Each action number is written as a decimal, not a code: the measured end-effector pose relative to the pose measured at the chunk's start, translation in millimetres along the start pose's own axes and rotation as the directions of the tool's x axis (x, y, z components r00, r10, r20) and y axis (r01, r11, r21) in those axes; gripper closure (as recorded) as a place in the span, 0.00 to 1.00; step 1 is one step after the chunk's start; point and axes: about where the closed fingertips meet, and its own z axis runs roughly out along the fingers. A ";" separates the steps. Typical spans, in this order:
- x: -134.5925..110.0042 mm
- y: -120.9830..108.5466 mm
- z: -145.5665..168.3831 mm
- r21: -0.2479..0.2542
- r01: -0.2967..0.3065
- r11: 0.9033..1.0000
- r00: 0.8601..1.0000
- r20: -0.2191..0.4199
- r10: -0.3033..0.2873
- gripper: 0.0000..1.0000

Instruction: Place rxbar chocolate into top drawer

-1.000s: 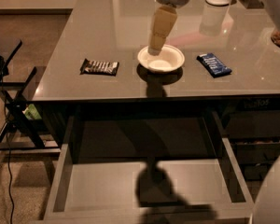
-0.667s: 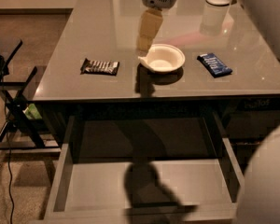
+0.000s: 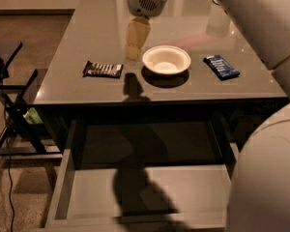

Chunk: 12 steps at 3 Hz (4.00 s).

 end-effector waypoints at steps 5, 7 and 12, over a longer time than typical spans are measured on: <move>-42.6 -5.9 88.4 -0.160 0.003 0.987 0.997 0.075 0.009 0.00; -52.2 -6.0 131.1 -0.220 0.011 0.976 0.997 0.082 0.007 0.00; -34.4 -17.0 165.6 -0.255 -0.017 0.967 0.995 0.087 0.041 0.42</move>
Offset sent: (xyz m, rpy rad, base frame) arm 0.0145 0.0396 -0.0385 0.0702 0.0924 0.0276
